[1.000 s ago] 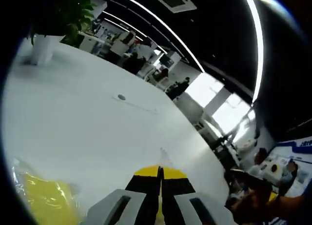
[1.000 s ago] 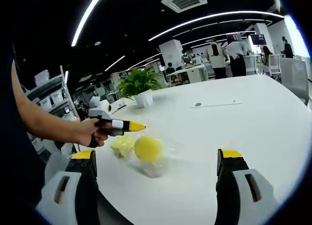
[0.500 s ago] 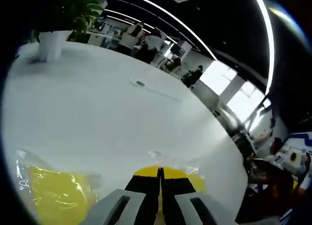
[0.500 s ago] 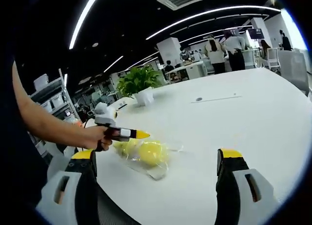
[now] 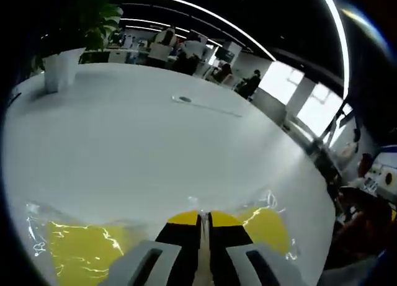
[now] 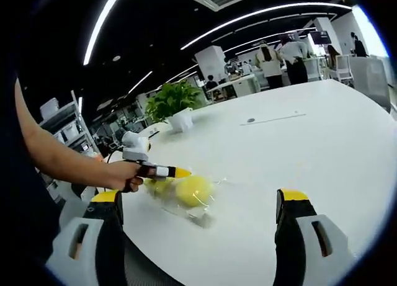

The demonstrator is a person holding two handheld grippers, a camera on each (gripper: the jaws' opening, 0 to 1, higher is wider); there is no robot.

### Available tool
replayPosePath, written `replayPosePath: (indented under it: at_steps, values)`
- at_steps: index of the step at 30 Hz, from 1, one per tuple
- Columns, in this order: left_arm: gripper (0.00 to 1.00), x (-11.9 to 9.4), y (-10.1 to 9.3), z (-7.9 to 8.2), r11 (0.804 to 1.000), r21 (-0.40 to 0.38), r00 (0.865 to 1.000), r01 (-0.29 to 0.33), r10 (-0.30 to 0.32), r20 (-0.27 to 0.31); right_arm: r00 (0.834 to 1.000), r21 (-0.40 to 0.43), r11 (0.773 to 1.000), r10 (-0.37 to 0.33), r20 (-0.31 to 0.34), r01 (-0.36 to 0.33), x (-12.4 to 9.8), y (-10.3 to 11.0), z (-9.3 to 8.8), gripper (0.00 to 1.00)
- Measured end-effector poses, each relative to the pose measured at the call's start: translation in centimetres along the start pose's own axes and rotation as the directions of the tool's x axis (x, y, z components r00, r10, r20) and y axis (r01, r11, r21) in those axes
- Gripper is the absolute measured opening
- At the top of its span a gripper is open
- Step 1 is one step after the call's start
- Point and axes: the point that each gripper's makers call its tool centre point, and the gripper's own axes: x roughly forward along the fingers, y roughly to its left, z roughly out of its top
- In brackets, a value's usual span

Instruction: Compare the silicone blocks by pressing each to a similar depth, holding the contact briefly, and releasing to observe deformation and rebound differences across the visible hardness samples.

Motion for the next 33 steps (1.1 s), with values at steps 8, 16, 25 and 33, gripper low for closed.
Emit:
replayPosePath:
  at_steps: [8, 16, 25, 33]
  values:
    - [0.82, -2.1, -2.4, 4.8, 0.986, 0.1, 0.974, 0.131, -0.147, 0.174, 1.0, -0.023, 0.999, -0.026, 0.001, 0.026, 0.1, -0.7, 0.5, 0.96]
    - [1.0, -8.4, -3.7, 6.3, 0.931, 0.286, 0.935, 0.228, -0.291, 0.201, 0.999, -0.118, 0.992, -0.038, -0.023, 0.035, 0.1, -1.2, 0.5, 0.96]
    - [1.0, -16.9, 0.5, 6.6, 0.922, 0.361, 0.951, 0.142, -0.228, 0.207, 0.994, -0.162, 0.984, -0.087, -0.06, 0.076, -2.0, -3.1, -0.1, 0.96]
    - [1.0, -23.6, 6.2, 5.0, 0.965, 0.261, 0.949, -0.025, -0.059, 0.309, 0.991, -0.192, 0.976, -0.113, -0.065, 0.099, -3.0, -4.1, 0.0, 0.96]
